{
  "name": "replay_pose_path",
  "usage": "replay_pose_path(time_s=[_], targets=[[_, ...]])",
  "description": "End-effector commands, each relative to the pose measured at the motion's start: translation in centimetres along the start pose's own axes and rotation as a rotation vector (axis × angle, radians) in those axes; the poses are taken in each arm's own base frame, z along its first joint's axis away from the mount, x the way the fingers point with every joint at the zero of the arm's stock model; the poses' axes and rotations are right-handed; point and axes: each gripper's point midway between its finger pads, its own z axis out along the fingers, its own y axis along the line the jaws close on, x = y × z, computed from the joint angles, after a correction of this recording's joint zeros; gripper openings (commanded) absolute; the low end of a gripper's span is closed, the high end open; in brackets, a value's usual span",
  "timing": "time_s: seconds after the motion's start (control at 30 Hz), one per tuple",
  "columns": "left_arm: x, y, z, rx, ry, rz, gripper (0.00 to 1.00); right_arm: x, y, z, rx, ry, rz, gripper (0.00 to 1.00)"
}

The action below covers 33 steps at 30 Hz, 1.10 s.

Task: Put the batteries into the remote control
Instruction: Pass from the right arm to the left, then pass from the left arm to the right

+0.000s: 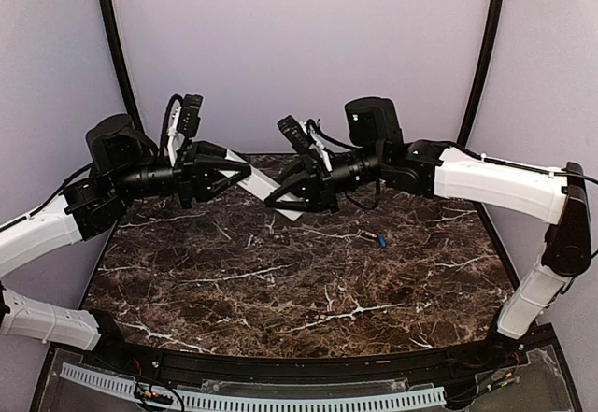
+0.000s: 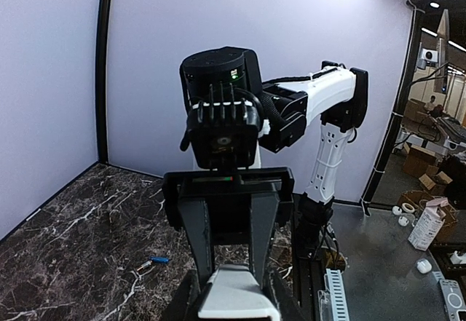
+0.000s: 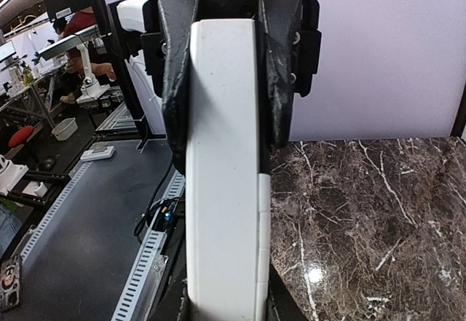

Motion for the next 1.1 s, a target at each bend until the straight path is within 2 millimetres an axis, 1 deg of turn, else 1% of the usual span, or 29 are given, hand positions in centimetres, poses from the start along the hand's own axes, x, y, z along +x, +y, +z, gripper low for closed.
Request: replay_pose_path(time_s=[0.0,0.03,0.07,0.1,0.13,0.17,0.2,0.27,0.3,0.33,0.4,0.47,0.5,0.6,0.63,0.7,0.73,0.8,0.87,0.9,0.93,0.97,1.0,1.03,1.07], targets=[[-1.2,-0.1,-0.3,-0.013,-0.039,0.010,0.00,-2.0,-1.3,-0.7,0.133,-0.049,-0.057,0.44],[-1.4,0.3,-0.4,-0.043,-0.047,0.005,0.00,-2.1,-2.0,-1.1,0.200,-0.052,-0.067,0.53],[-1.3,0.7,-0.4,-0.064,-0.050,-0.012,0.00,-2.1,-2.8,-1.5,0.267,-0.055,-0.078,0.59],[-1.6,1.6,-0.6,-0.120,-0.064,-0.033,0.00,-2.1,-3.9,-1.9,0.365,-0.071,-0.112,0.69],[-1.8,2.6,-0.9,-0.183,-0.080,-0.046,0.00,-2.3,-4.3,-2.3,0.437,-0.083,-0.158,0.73],[-1.9,3.1,-1.0,-0.207,-0.088,-0.077,0.00,-2.3,-4.4,-2.3,0.501,-0.089,-0.214,0.75],[-1.9,3.7,-1.1,-0.244,-0.096,-0.092,0.00,-2.5,-4.0,-2.1,0.545,-0.096,-0.292,0.76],[-2.0,4.1,-1.0,-0.256,-0.103,-0.126,0.00,-2.5,-3.2,-1.2,0.611,-0.095,-0.427,0.77],[-2.1,4.1,-1.0,-0.253,-0.105,-0.141,0.00,-2.5,-3.0,-0.9,0.646,-0.092,-0.472,0.77],[-2.0,4.1,-0.8,-0.249,-0.102,-0.150,0.00,-2.4,-3.3,-0.6,0.688,-0.086,-0.496,0.77],[-2.0,4.1,-0.6,-0.243,-0.099,-0.170,0.00,-2.2,-4.6,-0.6,0.790,-0.058,-0.507,0.75],[-2.0,4.2,-0.6,-0.245,-0.096,-0.184,0.00,-2.1,-6.2,-1.0,0.894,-0.027,-0.508,0.69],[-1.9,4.2,-0.6,-0.247,-0.096,-0.191,0.00,-2.1,-6.7,-1.1,0.945,-0.013,-0.515,0.63],[-1.7,4.5,-0.7,-0.262,-0.096,-0.197,0.00,-2.2,-7.4,-1.5,1.073,0.017,-0.579,0.44],[-1.6,4.6,-0.7,-0.266,-0.094,-0.202,0.00,-2.3,-7.4,-1.5,1.095,0.022,-0.601,0.39],[-1.5,4.6,-0.6,-0.264,-0.096,-0.211,0.00,-2.2,-7.6,-1.3,1.115,0.037,-0.616,0.30],[-1.5,4.6,-0.6,-0.261,-0.098,-0.215,0.00,-2.2,-7.6,-1.3,1.115,0.041,-0.614,0.27],[-1.6,4.3,-0.5,-0.247,-0.100,-0.215,0.00,-2.2,-7.5,-1.3,1.113,0.034,-0.599,0.15],[-1.7,4.1,-0.5,-0.235,-0.100,-0.204,0.00,-2.3,-7.2,-1.5,1.099,0.018,-0.579,0.00],[-1.8,3.8,-0.5,-0.220,-0.099,-0.194,0.03,-2.3,-7.0,-1.5,1.084,0.014,-0.571,0.00],[-1.8,3.6,-0.5,-0.212,-0.095,-0.170,0.26,-2.2,-6.8,-1.4,1.054,0.021,-0.557,0.00],[-2.1,2.9,-0.7,-0.185,-0.099,-0.148,0.39,-1.9,-6.8,-1.2,1.019,0.038,-0.525,0.00],[-2.2,2.4,-0.7,-0.164,-0.096,-0.094,0.64,-2.0,-6.4,-1.1,0.965,0.040,-0.487,0.00],[-2.6,1.2,-1.0,-0.113,-0.101,-0.047,0.80,-2.0,-5.8,-0.9,0.881,0.038,-0.447,0.00],[-2.6,0.5,-1.2,-0.086,-0.097,0.025,0.86,-1.9,-5.3,-1.1,0.786,0.026,-0.392,0.00]])
